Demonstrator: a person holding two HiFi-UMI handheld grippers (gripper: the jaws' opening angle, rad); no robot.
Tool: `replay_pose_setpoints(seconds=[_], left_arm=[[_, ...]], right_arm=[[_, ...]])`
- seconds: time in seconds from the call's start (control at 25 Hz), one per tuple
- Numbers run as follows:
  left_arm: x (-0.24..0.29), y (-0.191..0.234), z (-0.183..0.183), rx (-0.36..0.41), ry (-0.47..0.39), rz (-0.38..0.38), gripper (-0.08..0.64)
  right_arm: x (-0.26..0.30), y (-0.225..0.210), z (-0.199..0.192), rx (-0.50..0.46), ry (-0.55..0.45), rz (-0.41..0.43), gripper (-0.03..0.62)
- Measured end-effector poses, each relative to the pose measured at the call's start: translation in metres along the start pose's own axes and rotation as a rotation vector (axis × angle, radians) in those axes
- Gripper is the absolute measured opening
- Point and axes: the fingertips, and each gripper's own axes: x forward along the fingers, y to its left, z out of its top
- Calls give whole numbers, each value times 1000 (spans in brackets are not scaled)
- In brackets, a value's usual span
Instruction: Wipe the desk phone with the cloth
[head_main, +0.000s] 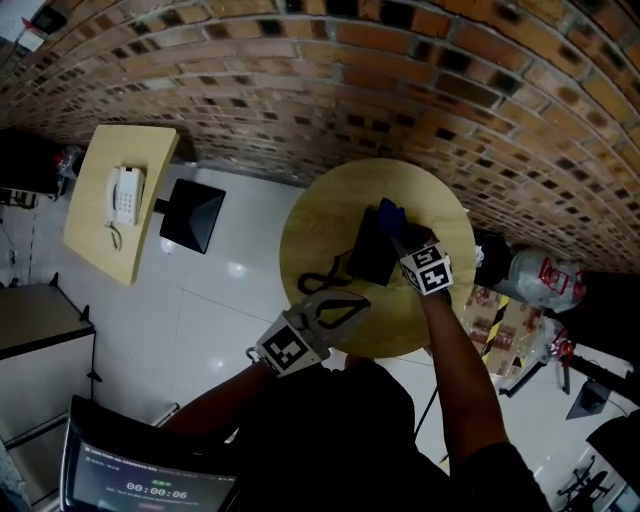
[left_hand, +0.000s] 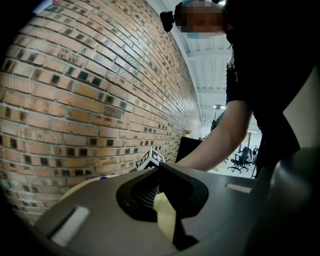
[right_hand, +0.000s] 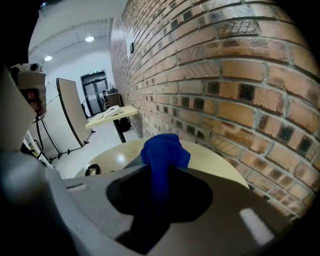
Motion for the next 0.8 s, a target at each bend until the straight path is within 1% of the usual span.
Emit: replay_pose_setpoints(seconds=[0.2,0.36,0.56,0.8], left_arm=[[-12,5,-1,-7,-9,20,-15],[-19,6,-5,-13,-3,23,-15],[-26,4,-8,-22,2,16,-15],[-33,1,-11,-16,1,5,-15]], right_arm=[[9,8,-20,-41,57,-7,97],[11,23,-29,-40,76,6,97],[9,50,-47,-14,96,29,97],[6,89,-80,15,143,71,97]])
